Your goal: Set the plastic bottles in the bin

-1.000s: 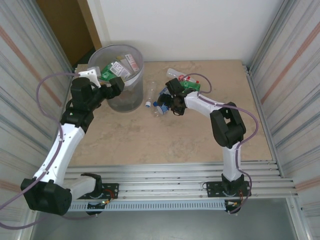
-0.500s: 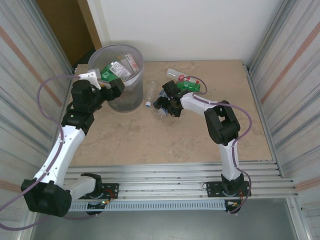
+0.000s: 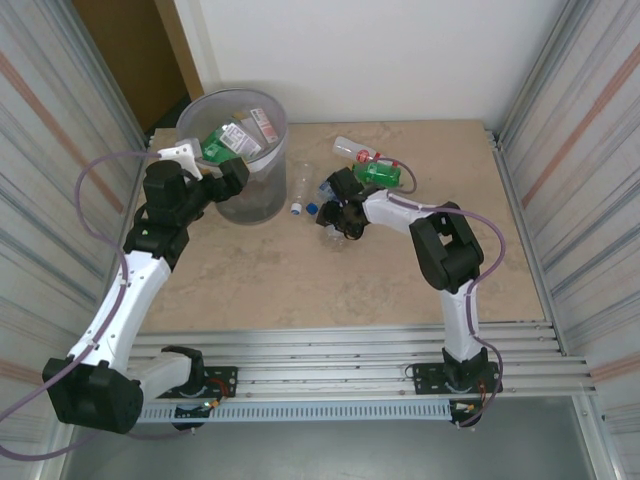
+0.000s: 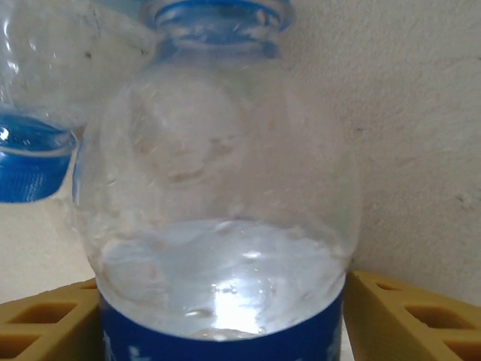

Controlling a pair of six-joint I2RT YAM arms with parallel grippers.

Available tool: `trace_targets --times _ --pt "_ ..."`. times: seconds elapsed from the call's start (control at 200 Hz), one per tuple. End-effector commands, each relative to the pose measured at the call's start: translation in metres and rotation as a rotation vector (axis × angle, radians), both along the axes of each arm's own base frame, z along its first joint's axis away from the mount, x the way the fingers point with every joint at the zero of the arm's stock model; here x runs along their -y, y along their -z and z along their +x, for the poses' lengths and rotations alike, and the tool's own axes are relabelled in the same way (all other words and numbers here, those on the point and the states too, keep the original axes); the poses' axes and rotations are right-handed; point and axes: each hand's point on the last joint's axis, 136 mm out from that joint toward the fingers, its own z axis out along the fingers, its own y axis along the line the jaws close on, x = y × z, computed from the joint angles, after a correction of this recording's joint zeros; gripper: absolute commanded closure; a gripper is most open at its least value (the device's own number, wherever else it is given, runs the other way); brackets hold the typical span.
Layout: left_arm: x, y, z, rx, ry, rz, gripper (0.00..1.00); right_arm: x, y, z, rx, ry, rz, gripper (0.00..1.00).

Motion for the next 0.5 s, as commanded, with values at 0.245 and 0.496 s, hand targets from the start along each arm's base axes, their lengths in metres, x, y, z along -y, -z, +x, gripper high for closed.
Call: trace_targets --times 0.245,0.496 --pt "0.002 0.008 0.005 -0.006 0.002 -0.019 0.01 0.02 0.005 -0.044 -0.033 -0.11 -0.185 0.44" --pt "0.004 0.008 0.006 -0.011 0.01 -0.025 0.01 0.017 -0.018 -0.041 0.048 -0.13 -0.158 0.6"
